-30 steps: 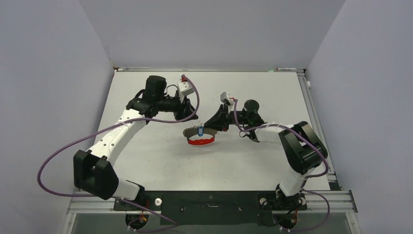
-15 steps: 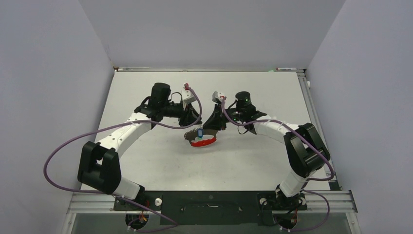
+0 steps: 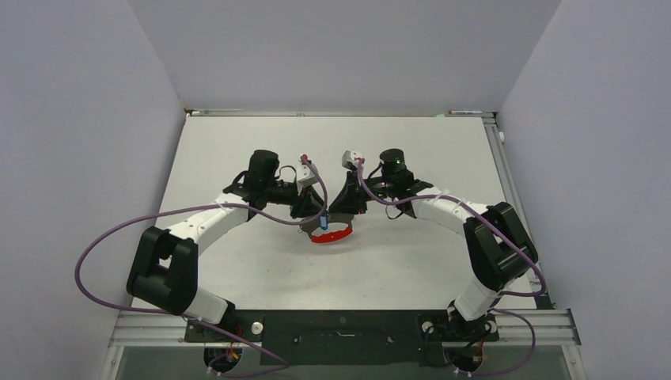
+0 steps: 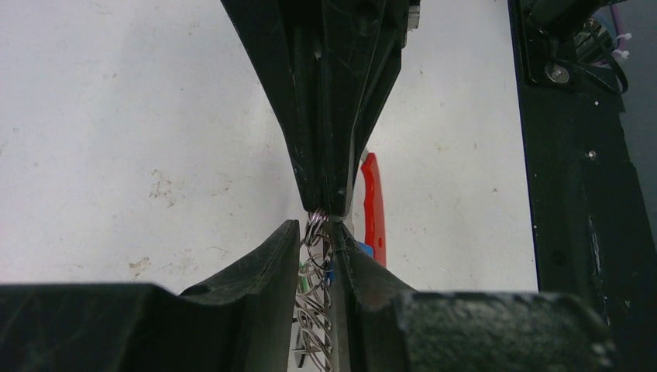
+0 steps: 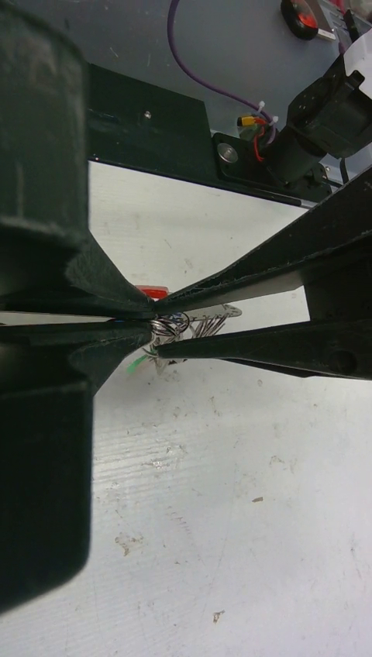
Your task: Remove the keys from the keyring
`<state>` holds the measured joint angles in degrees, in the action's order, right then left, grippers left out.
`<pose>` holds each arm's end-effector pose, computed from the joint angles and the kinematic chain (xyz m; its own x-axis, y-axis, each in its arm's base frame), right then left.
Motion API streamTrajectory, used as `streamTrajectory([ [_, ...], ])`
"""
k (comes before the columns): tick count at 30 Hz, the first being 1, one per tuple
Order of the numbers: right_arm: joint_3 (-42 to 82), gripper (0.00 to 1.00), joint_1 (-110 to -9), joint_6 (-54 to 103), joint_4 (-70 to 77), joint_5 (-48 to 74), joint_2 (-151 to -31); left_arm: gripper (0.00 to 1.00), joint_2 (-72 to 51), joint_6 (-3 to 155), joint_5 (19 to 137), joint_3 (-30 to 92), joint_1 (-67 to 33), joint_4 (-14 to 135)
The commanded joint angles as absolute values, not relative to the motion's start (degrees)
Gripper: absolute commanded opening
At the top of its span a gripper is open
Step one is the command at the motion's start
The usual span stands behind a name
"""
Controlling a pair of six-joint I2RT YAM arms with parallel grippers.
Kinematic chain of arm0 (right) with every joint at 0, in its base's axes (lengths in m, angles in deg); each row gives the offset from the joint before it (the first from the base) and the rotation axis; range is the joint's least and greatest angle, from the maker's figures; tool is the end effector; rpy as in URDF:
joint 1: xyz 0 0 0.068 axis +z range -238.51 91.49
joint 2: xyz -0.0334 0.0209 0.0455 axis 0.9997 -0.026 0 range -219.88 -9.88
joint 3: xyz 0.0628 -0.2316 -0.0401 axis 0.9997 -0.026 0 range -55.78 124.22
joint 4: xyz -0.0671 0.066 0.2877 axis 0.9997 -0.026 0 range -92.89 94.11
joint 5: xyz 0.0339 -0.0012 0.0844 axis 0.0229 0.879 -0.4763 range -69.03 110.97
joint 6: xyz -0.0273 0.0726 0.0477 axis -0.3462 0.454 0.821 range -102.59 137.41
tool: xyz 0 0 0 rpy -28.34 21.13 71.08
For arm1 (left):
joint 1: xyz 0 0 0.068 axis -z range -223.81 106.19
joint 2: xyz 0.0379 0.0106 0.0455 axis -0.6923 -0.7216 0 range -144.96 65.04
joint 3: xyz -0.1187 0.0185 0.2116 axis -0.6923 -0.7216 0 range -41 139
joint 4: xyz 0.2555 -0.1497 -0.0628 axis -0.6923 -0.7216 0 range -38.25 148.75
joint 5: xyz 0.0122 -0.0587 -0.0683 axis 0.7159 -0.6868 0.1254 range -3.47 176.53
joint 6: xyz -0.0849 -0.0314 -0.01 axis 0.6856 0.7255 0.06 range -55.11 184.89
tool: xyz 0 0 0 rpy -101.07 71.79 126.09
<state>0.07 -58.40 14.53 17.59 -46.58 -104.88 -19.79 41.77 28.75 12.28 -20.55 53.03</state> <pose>0.3055 0.2643 0.1648 -0.3284 -0.2128 -0.9203 -0.9299 -0.0984 0.3545 0.3125 -0.2095 0.1749 -0.1862 0.3080 -0.9330 0.9809 0.1120 -0.1588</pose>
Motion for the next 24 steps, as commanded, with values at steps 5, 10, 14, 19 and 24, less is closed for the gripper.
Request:
streamTrajectory([
  [5, 1.5, 0.05, -57.8, 17.4, 25.4, -50.3, -101.5, 0.13, -18.6, 39.5, 26.4, 9.6, -20.9, 57.5],
  [10, 0.7, 0.05, -57.9, 19.8, 27.5, -50.8, -101.5, 0.05, -18.3, 42.8, 24.1, 8.9, -21.0, 61.0],
  [14, -0.1, 0.05, -58.4, 19.1, 27.9, -50.6, -101.5, 0.00, -17.9, 47.1, 24.1, 8.4, -21.5, 63.4],
  [19, 1.0, 0.05, -58.3, 10.2, 19.9, -47.9, -102.2, 0.00, -17.4, 49.4, 27.0, 9.7, -21.2, 60.5],
  [24, 1.7, 0.24, -57.4, 2.6, 14.5, -44.9, -103.8, 0.00, -17.7, 45.8, 33.3, 9.6, -20.2, 54.4],
])
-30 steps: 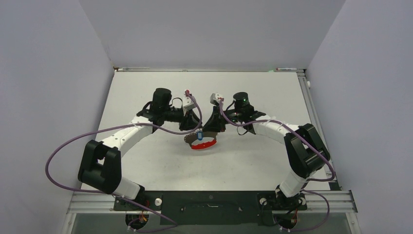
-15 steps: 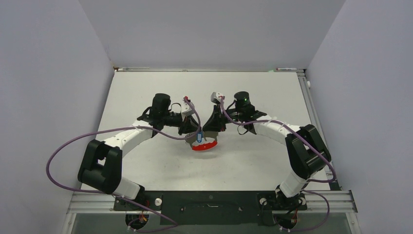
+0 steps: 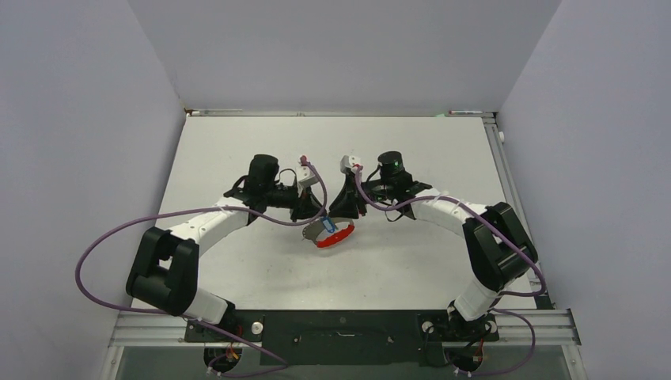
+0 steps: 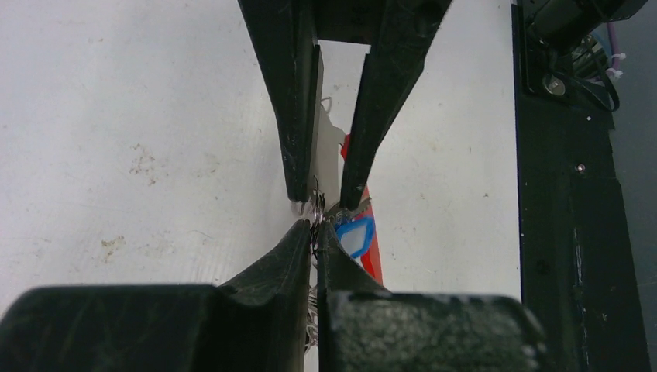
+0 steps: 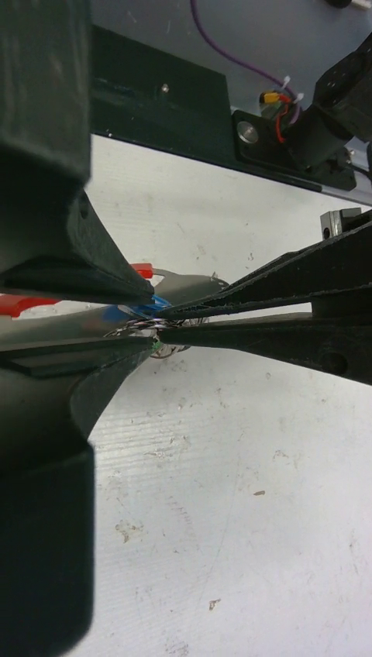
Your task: Remove the keys from the keyring
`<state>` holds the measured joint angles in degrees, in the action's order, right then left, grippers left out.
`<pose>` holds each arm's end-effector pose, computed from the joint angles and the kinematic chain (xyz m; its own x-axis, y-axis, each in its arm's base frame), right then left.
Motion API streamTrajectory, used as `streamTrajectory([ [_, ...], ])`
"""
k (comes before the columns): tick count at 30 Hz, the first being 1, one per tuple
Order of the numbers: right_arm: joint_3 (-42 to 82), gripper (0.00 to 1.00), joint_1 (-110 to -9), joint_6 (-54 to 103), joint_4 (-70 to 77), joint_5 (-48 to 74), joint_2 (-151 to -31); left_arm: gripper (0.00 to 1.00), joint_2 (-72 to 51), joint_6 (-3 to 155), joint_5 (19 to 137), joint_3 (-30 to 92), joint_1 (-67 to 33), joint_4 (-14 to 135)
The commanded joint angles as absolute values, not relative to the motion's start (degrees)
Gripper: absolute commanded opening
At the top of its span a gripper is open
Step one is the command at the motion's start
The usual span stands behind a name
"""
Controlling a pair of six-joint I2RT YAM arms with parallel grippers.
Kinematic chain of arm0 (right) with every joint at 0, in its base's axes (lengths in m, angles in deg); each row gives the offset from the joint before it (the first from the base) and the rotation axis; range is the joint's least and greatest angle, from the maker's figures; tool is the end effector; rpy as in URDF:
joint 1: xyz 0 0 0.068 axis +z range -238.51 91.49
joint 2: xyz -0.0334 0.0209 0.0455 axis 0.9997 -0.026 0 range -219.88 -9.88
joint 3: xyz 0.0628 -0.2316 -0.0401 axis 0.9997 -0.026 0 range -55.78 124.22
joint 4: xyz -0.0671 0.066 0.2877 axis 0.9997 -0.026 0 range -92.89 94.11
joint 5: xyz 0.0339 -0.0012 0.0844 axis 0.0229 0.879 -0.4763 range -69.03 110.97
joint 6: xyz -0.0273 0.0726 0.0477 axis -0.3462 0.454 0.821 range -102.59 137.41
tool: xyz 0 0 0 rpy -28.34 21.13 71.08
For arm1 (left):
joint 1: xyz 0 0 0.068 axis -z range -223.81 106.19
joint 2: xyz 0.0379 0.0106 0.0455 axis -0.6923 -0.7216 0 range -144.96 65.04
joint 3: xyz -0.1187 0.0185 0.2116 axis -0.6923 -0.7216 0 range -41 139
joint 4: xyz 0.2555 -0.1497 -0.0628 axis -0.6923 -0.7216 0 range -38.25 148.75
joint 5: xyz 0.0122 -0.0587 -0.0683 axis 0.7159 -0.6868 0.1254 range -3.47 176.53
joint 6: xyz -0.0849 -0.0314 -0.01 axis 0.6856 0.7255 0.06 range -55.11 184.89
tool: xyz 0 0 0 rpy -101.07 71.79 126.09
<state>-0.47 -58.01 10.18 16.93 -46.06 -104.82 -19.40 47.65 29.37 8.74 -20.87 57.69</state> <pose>0.3024 0.2653 0.1604 -0.2714 -0.2171 -0.9377 -0.9478 -0.1090 0.2996 0.3092 -0.2053 0.1617 -0.2654 0.2869 -0.9205 0.9610 0.1555 -0.2286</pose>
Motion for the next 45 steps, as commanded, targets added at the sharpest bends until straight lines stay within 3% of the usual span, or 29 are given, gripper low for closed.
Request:
streamTrajectory([
  [1, 1.4, 0.28, -57.4, 2.4, 15.0, -44.8, -104.2, 0.00, -17.8, 45.2, 34.6, 9.1, -20.1, 54.2],
  [4, 0.2, 0.45, -57.4, 1.8, 17.2, -44.0, -105.1, 0.00, -18.3, 44.4, 37.3, 7.3, -19.9, 55.2],
  [11, 0.1, 0.46, -56.2, -4.4, 14.8, -43.0, -106.8, 0.00, -19.1, 39.8, 42.1, 6.8, -18.1, 53.2],
  [35, -1.9, 0.26, -52.7, -11.4, 16.5, -40.3, -109.8, 0.00, -19.8, 36.5, 38.4, 9.2, -17.4, 49.9],
  [42, -1.7, 0.06, -52.0, -11.7, 16.3, -39.9, -109.6, 0.00, -19.9, 37.7, 38.0, 9.4, -17.5, 50.5],
  [45, -2.5, 0.05, -51.9, -10.4, 18.5, -39.8, -109.1, 0.00, -19.7, 40.3, 37.6, 8.9, -18.2, 52.6],
])
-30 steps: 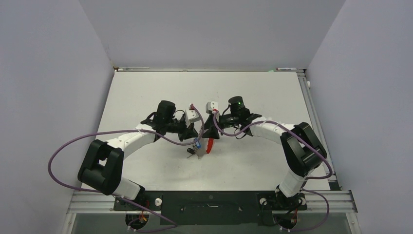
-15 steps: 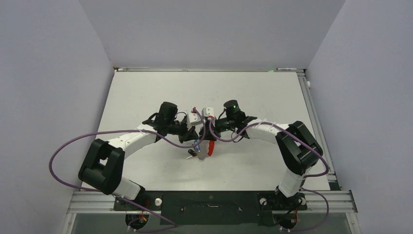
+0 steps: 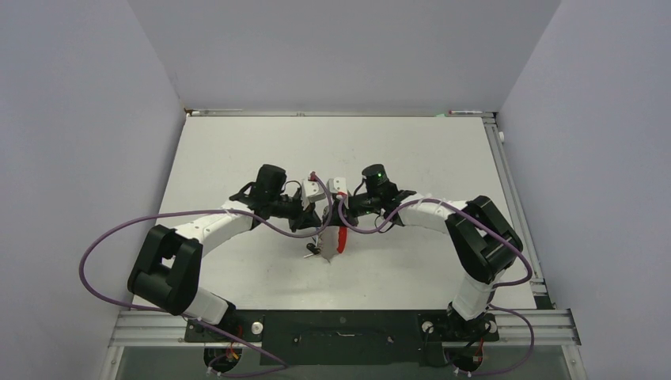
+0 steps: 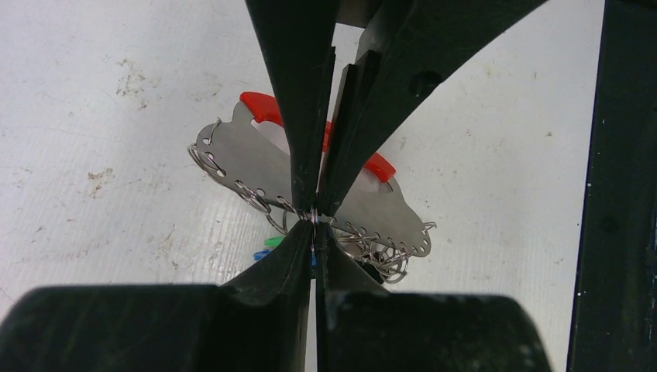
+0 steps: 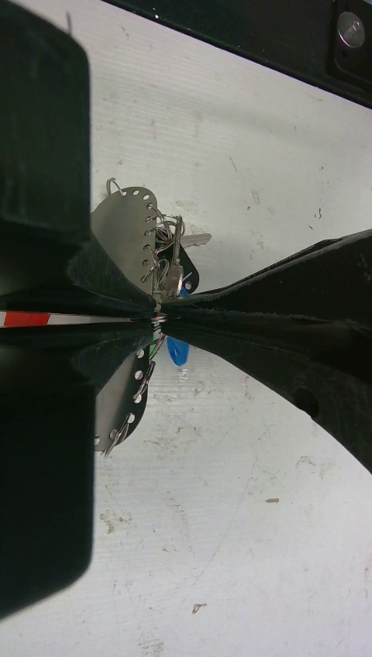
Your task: Remove the keys from the keyring
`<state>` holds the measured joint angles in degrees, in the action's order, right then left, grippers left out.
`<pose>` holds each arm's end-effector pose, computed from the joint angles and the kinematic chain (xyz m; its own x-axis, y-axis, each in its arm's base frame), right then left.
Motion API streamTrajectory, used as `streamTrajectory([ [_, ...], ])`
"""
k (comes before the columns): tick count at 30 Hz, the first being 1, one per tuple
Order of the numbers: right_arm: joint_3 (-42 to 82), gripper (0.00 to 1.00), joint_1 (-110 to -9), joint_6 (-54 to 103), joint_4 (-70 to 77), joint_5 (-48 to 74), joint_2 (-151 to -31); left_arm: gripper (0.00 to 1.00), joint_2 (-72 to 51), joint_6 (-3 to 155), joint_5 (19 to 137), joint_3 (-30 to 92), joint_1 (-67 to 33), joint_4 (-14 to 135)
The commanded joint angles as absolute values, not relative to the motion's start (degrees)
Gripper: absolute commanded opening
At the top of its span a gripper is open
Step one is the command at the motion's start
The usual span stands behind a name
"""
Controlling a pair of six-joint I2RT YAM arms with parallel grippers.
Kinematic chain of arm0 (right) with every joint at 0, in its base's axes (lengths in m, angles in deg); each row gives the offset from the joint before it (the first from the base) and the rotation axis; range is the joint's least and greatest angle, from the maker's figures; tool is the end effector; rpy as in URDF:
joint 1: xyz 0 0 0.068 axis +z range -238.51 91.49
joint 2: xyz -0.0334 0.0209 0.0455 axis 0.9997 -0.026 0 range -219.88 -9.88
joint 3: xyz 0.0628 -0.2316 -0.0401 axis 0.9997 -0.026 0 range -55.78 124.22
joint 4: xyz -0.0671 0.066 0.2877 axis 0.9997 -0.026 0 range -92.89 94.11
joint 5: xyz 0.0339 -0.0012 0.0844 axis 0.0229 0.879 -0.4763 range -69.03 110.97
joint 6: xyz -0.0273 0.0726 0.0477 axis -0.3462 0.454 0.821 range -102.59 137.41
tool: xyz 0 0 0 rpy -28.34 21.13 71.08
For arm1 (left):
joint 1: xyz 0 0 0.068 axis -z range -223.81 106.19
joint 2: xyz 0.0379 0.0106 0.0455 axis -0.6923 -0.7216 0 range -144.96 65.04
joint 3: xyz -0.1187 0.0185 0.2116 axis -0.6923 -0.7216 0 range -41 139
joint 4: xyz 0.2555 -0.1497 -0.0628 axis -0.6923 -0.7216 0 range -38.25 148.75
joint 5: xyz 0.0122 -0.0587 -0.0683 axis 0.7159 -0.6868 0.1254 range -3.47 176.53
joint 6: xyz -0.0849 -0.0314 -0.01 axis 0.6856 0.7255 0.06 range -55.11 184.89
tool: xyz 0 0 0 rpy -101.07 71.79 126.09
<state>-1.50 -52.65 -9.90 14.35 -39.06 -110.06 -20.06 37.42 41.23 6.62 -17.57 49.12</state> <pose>0.2816 0.2907 0.1108 -0.0238 -0.3001 -0.9536 -0.9836 -0.1634 0.0759 0.2928 -0.2090 0.1218 -0.2395 0.4799 -0.8440 0.9641 0.2205 -0.1483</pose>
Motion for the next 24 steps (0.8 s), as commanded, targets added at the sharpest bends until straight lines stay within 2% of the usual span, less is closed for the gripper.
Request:
streamTrajectory([
  [1, -3.2, 0.05, -52.1, -8.6, 20.5, -39.8, -108.9, 0.01, -19.7, 41.1, 37.6, 8.5, -18.6, 53.5],
  [6, -6.7, 0.05, -53.9, 2.5, 32.0, -41.7, -108.3, 0.15, -20.2, 45.5, 34.9, 6.0, -21.6, 60.2],
  [11, -9.9, 0.05, -54.6, 13.5, 45.0, -43.0, -109.1, 0.18, -20.1, 46.8, 32.7, 4.3, -22.1, 64.3],
  [19, -10.2, 0.05, -54.8, 15.7, 47.4, -42.7, -109.6, 0.32, -18.4, 49.8, 31.2, 4.2, -22.2, 63.7],
  [24, -10.8, 0.05, -54.9, 15.6, 47.6, -42.2, -109.2, 0.34, -18.0, 56.6, 29.8, 5.3, -25.4, 62.6],
])
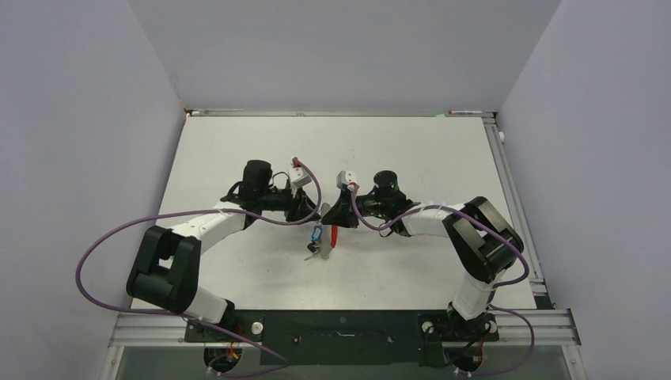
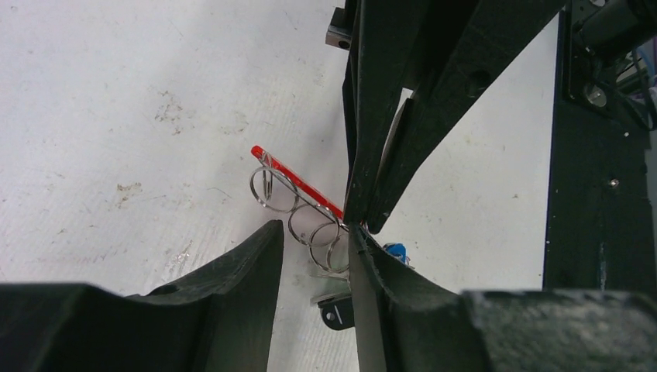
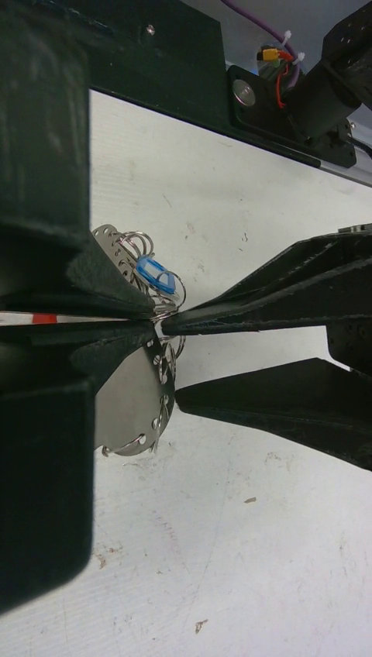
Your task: Remove the keys from the keyring
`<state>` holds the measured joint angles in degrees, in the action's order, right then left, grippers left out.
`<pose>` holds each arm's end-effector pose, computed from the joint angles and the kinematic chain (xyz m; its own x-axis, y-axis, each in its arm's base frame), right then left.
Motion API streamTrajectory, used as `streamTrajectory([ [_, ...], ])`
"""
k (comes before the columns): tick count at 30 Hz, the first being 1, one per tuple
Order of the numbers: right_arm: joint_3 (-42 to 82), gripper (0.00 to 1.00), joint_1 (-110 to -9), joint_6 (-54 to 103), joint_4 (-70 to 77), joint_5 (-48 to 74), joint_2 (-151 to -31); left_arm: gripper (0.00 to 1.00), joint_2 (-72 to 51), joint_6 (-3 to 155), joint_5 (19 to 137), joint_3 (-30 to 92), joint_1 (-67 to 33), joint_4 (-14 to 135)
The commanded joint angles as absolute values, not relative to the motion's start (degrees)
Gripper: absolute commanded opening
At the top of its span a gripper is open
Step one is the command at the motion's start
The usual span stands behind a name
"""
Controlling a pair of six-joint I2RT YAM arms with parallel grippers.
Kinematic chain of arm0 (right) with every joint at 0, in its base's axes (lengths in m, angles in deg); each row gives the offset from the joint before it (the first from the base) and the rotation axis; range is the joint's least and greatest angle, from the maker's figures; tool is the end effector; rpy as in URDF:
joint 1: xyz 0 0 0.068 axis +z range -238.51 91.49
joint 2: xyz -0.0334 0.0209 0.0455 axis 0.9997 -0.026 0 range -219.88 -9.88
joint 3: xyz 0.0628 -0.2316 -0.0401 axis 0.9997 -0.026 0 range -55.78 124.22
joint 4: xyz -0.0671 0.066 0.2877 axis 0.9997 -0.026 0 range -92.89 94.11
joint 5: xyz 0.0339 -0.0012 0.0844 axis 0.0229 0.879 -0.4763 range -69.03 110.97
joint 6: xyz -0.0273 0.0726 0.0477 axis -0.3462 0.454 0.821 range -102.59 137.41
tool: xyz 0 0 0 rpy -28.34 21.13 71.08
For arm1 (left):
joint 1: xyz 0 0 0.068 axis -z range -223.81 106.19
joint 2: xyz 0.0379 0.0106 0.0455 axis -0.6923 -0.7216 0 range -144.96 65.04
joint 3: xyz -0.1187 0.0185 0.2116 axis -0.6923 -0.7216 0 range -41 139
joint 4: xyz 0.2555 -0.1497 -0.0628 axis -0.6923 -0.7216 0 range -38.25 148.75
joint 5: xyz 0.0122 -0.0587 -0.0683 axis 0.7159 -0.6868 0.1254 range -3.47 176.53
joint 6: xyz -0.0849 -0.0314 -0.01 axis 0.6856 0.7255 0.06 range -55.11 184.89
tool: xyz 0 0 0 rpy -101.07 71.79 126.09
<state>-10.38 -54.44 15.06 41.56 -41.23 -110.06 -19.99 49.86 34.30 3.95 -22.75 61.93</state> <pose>0.2775 0.2747 0.1087 -0.2071 -0.1633 -0.9646 -0.9701 -0.0935 0.2241 0.3113 -0.1890 0.1317 -0.3312 0.2978 -0.8953 0.9276 0.2766 -0.2511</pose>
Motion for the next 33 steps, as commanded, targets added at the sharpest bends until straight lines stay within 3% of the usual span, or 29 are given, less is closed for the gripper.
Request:
streamTrajectory([
  [1, -10.8, 0.05, -54.9, 15.6, 47.6, -42.0, -109.2, 0.35, -18.3, 58.7, 28.9, 5.8, -26.6, 62.3],
  [18, -11.6, 0.05, -54.3, 17.3, 49.6, -37.4, -109.2, 0.45, -13.1, 82.1, 36.2, 1.0, -28.3, 60.7],
  [26, -11.7, 0.05, -53.7, 17.1, 49.6, -35.5, -109.1, 0.44, -13.8, 83.9, 39.9, 1.9, -24.0, 59.2],
  [33, -11.6, 0.05, -53.2, 16.5, 49.3, -35.6, -109.0, 0.32, -16.3, 84.7, 43.5, 3.5, -22.2, 59.4],
])
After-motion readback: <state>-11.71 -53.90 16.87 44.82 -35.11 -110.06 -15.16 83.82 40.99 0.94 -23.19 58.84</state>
